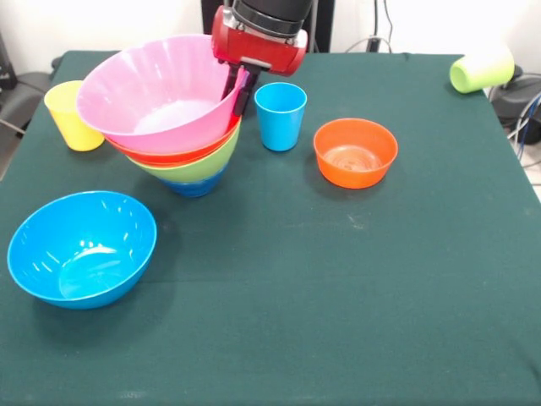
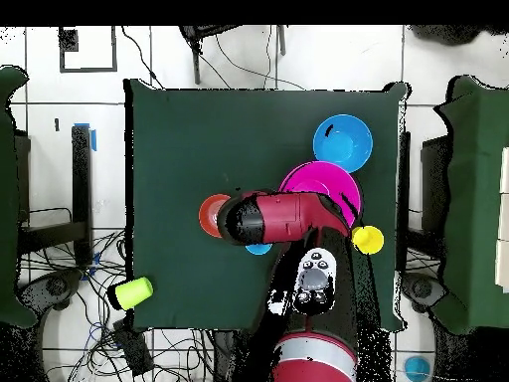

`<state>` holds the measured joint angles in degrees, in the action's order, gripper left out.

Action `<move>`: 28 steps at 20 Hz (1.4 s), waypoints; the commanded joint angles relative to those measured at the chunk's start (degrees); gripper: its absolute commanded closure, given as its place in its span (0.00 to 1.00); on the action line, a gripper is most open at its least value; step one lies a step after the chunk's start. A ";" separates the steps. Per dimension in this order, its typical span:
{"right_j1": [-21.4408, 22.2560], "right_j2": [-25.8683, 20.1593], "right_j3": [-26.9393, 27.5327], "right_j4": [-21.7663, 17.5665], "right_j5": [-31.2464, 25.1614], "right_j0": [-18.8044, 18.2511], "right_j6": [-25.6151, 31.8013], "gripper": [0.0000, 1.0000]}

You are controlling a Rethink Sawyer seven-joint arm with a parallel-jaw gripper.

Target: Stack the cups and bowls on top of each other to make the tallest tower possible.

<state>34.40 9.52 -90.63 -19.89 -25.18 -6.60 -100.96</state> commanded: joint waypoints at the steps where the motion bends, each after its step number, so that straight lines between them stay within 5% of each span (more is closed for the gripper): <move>1: -2.73 -2.40 -1.01 -3.51 2.07 0.65 -3.08 1.00; 6: -2.83 -2.19 -0.62 -3.76 2.41 0.89 -3.07 1.00; 7: -2.67 -2.60 -0.95 -3.72 2.98 0.48 -2.91 0.00; 28: -2.60 -5.31 -0.36 -2.42 1.04 -2.58 0.09 0.00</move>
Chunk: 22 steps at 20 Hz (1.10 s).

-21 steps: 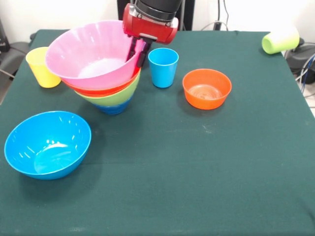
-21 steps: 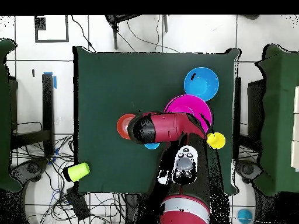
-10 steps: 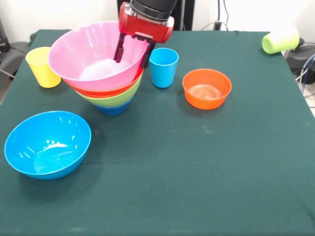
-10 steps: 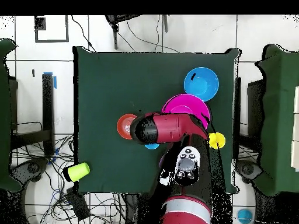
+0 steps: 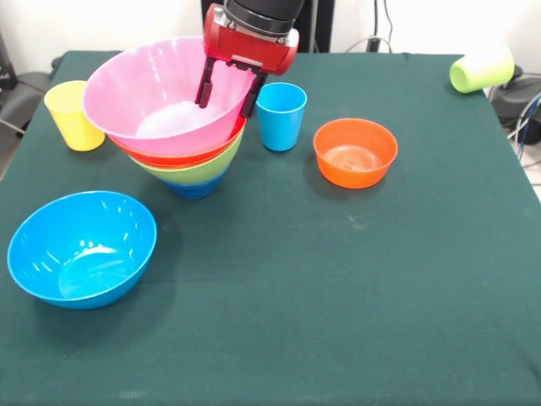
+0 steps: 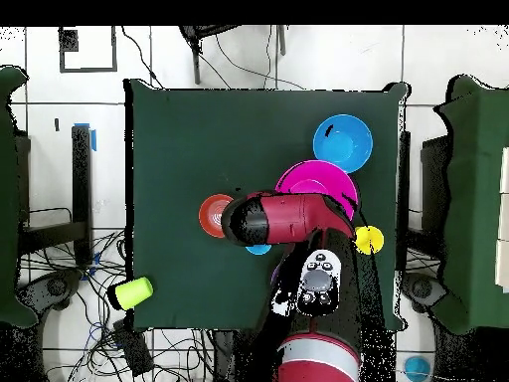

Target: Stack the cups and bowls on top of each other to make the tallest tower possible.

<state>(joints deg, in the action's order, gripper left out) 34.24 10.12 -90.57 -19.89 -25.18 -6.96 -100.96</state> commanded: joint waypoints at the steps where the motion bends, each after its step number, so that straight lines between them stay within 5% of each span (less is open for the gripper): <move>1: -2.25 -6.81 -0.92 -1.98 0.76 -2.95 0.60 0.00; 12: -2.31 -12.86 -3.95 0.78 0.27 -5.15 -0.50 0.00; 22: -0.42 -13.35 -5.56 1.02 -1.39 -4.73 -1.39 0.00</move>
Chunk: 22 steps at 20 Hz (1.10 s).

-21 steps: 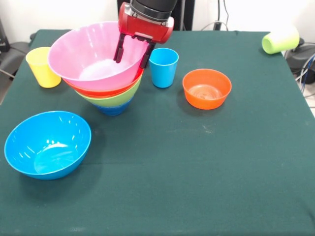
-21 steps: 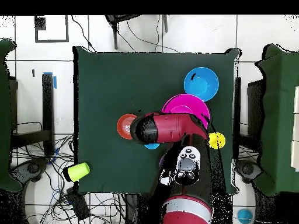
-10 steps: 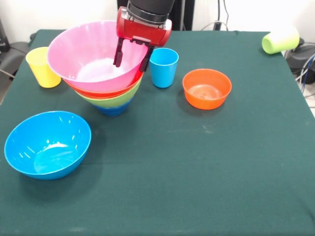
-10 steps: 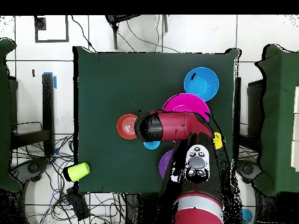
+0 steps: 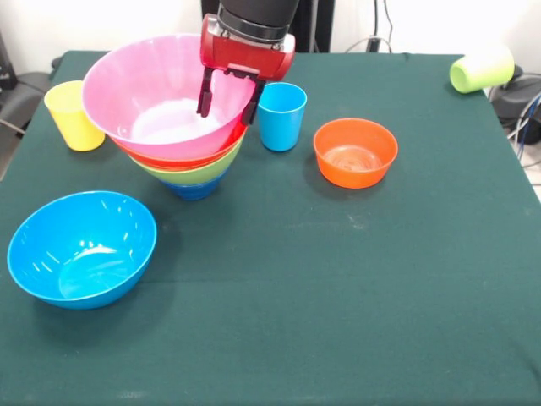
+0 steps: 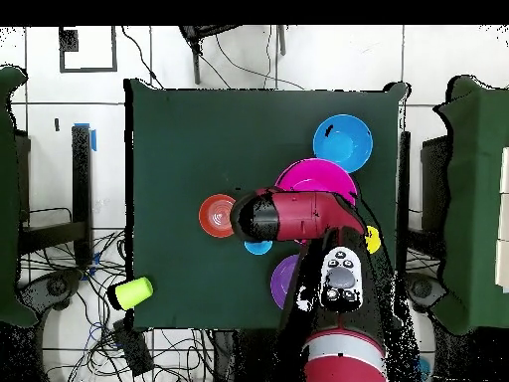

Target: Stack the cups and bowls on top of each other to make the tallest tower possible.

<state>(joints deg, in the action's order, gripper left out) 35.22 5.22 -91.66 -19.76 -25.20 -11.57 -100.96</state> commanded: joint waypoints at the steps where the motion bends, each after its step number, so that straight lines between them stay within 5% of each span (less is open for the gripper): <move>1: -1.38 -8.53 -4.69 0.95 -1.19 -0.15 -1.51 0.00; 22: -0.87 -10.61 -6.24 2.28 -2.05 -1.37 -1.63 0.00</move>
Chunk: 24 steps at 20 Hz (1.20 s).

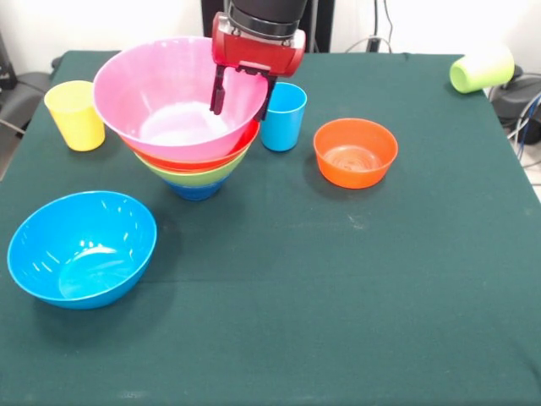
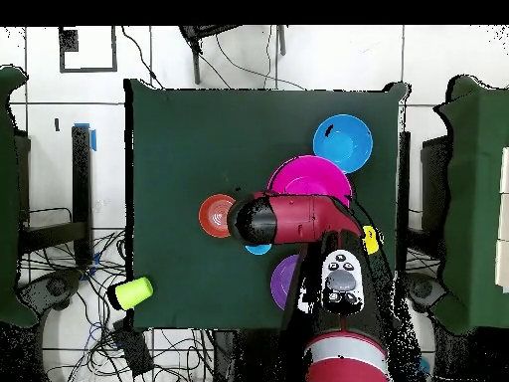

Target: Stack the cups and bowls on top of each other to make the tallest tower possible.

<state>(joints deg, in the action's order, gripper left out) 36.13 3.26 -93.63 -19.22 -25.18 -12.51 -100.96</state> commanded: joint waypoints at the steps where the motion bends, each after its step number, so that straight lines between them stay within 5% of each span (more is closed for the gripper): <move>1: -1.74 -8.76 -4.28 1.79 -2.21 -0.47 -1.64 0.00; 24: -0.40 -10.91 -5.46 2.64 -3.68 -1.37 -2.27 0.00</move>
<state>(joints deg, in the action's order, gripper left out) 37.19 -0.28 -94.78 -18.57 -25.18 -13.93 -100.96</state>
